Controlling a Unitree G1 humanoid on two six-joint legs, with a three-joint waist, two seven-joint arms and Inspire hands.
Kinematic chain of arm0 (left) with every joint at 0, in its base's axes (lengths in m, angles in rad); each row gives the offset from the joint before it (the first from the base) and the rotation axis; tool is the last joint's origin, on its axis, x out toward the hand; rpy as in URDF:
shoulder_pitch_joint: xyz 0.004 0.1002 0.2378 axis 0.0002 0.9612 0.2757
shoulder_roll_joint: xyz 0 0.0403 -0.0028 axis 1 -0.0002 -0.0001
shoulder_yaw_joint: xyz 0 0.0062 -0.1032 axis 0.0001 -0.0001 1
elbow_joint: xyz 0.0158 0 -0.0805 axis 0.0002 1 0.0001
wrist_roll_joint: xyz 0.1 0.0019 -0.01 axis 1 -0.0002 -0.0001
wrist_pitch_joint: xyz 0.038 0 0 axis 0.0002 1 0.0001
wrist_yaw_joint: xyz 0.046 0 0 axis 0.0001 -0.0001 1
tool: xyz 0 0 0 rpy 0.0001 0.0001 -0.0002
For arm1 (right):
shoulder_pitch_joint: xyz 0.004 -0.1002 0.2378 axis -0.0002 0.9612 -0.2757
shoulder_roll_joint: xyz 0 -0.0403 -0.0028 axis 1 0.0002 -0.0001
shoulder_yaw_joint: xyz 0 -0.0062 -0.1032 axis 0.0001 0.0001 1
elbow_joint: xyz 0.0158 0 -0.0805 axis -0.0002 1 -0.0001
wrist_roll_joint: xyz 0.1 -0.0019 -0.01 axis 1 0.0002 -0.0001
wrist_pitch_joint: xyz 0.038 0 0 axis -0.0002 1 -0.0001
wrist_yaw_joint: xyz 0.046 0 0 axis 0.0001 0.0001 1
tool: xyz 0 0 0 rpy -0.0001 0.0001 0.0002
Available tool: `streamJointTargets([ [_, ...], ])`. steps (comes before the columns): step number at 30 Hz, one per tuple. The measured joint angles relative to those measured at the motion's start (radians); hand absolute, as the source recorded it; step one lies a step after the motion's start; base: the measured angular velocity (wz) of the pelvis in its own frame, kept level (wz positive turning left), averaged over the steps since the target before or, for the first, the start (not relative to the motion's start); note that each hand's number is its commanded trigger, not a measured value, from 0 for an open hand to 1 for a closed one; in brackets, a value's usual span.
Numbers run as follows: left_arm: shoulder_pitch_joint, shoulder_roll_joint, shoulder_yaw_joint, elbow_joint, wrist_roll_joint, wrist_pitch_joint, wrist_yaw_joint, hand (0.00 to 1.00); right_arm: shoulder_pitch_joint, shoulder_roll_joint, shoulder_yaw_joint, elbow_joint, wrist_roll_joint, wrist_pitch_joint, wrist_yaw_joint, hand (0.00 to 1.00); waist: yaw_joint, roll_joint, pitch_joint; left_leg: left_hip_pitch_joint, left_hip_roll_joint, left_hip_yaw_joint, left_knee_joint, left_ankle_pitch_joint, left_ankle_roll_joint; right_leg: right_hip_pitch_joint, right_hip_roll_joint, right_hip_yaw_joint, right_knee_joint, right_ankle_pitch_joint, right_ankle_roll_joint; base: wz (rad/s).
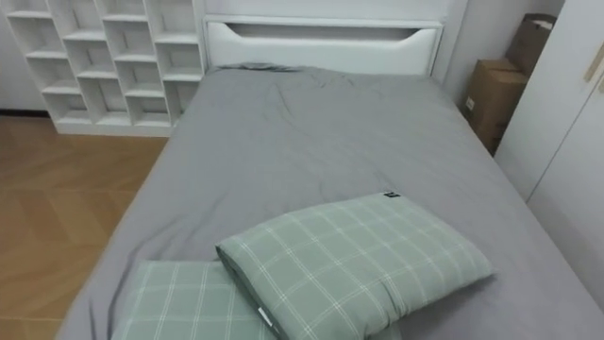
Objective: Hang clothes
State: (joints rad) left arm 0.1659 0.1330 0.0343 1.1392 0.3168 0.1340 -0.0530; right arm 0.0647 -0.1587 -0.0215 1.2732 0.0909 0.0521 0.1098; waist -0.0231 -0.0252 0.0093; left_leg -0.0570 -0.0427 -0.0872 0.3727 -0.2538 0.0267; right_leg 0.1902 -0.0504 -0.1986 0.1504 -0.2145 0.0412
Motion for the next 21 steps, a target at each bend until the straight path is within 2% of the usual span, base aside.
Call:
streamJointTargets([
  [1, 0.000, 0.000, -0.001, 0.000, 0.000, -0.005, 0.000, 0.00, 0.000, 0.000, 0.000, 0.000, 0.000, -0.004, 0.000, 0.00, 0.000, 0.005, -0.0024, 0.000, 0.000, 0.001, 0.000, 0.000, 0.000, 0.000, 0.000, 0.002, 0.000, 0.000, 0.000, -0.06],
  [21, -0.005, 0.001, -0.021, 0.001, 0.003, -0.012, -0.006, 0.00, 0.002, 0.000, 0.001, 0.001, 0.019, -0.008, -0.001, 0.00, -0.002, 0.012, 0.0000, 0.001, 0.000, 0.003, 0.003, -0.001, 0.003, 0.000, -0.001, 0.004, 0.002, 0.001, -0.002, 0.00],
])
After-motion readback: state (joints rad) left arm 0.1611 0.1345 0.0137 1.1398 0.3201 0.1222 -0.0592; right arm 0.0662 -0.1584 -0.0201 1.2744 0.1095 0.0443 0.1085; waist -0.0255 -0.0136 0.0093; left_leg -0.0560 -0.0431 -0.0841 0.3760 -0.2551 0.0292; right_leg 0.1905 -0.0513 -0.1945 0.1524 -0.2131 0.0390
